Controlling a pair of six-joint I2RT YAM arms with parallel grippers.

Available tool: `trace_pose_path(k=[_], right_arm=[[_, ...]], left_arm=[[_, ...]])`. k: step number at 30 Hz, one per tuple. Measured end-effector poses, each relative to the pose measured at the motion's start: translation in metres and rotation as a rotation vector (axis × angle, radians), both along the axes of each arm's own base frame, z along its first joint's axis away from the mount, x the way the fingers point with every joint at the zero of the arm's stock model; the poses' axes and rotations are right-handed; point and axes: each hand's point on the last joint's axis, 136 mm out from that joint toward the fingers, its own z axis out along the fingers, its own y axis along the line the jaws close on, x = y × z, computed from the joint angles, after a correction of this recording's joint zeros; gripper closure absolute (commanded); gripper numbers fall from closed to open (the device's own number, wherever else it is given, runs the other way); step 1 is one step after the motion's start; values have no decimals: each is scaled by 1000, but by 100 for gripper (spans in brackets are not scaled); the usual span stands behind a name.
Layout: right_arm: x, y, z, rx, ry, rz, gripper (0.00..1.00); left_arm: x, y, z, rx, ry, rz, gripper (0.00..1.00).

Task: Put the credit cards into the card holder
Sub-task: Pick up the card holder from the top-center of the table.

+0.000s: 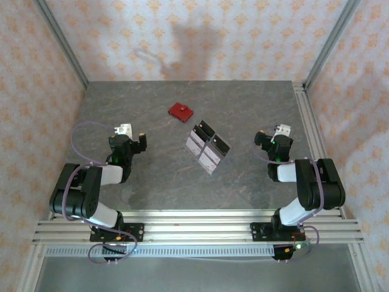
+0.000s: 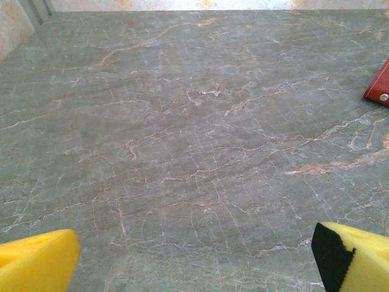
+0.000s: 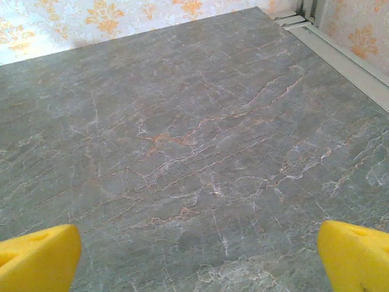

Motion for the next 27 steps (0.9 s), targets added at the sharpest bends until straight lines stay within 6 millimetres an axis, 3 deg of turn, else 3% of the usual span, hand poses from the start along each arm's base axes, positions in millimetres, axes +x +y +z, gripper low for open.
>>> trace_pose_path(k=[27], right_arm=[[0, 2, 1, -4, -1, 17, 1]], left_arm=[[2, 1, -1, -8, 21, -5, 2]])
